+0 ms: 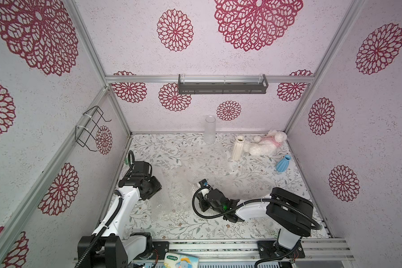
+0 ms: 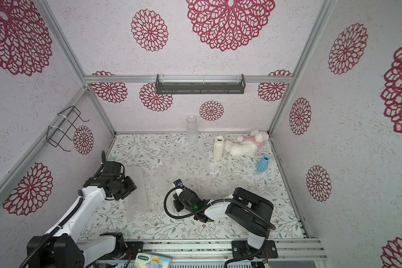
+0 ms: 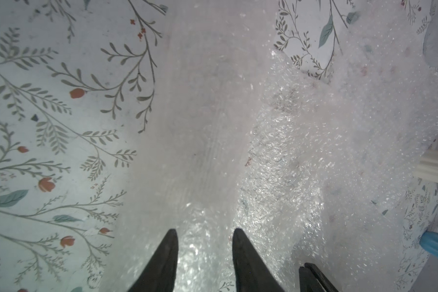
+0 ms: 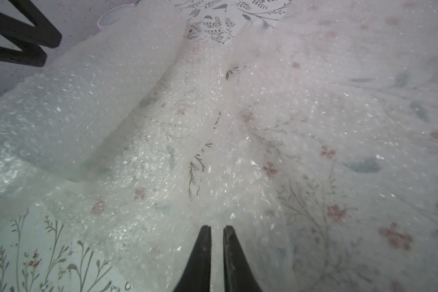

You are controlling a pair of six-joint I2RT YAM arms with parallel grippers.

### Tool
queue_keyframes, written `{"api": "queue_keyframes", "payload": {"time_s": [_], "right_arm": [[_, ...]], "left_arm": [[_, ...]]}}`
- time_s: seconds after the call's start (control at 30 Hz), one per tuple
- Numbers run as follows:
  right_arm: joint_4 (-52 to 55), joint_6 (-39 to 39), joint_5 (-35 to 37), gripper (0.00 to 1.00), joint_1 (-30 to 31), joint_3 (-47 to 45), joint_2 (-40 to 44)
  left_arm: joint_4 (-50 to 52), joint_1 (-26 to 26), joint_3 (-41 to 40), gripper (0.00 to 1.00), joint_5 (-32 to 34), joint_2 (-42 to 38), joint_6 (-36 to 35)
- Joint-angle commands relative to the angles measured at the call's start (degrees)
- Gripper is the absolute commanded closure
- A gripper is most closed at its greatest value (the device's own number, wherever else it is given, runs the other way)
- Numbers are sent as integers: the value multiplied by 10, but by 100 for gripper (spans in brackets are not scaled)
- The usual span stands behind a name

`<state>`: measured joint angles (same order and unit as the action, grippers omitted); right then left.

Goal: Unwrap the vase from the bubble wrap
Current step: Unwrap the bubble wrap at the center of the board.

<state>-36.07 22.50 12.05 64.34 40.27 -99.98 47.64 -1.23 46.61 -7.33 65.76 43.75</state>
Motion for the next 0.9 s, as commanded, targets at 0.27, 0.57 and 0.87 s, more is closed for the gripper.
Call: {"api": "queue_keyframes", "payload": {"time_s": [0.27, 0.57, 0.87], "right_arm": [[-9, -6, 14, 86, 2, 9, 11], [-2, 3, 5, 86, 1, 18, -1], [79, 28, 13, 86, -2, 66, -45]], "left_arm": [[-5, 41, 64, 60, 11, -3, 7], [-19, 166, 119, 60, 40, 150, 11], [-18, 174, 107, 60, 60, 213, 2]]}}
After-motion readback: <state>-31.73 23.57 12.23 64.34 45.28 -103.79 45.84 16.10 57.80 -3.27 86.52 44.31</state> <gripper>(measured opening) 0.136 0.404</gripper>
